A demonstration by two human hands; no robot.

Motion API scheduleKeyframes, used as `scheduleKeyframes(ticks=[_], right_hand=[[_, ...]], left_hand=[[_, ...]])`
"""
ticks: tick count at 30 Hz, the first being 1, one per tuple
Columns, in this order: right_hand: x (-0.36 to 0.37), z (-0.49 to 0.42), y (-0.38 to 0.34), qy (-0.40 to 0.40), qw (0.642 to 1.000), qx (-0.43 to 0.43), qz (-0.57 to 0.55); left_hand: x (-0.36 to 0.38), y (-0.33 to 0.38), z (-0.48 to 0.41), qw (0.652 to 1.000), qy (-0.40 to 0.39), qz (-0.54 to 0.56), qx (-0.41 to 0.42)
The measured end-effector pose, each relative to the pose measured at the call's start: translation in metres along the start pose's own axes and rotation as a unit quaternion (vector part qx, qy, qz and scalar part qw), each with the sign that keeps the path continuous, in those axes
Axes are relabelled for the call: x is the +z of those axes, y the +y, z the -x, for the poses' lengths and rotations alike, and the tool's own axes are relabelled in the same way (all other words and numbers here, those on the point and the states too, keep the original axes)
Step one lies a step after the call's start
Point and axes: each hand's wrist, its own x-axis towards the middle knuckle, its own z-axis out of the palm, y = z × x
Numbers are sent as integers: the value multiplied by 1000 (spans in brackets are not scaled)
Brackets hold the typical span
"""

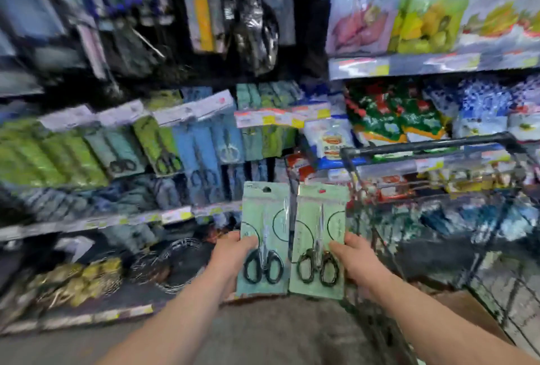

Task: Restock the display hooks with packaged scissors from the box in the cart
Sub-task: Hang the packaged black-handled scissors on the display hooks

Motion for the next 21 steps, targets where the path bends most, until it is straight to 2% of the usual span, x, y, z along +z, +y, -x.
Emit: scheduleKeyframes(ticks=[4, 9, 16, 21], right_hand=[[105, 19, -55, -77, 995, -53, 20], [207, 36, -104, -150, 979, -108, 89], [286, 34, -144, -206, 958, -142, 137], [327, -4, -176, -214, 955, -156, 133]], left_hand=[[-128, -7, 24, 995, 95, 30, 16], [-226, -2, 71, 979, 187, 82, 18], [-296, -11, 70, 966, 235, 108, 13], [-336, -23, 25, 956, 270, 112, 6]])
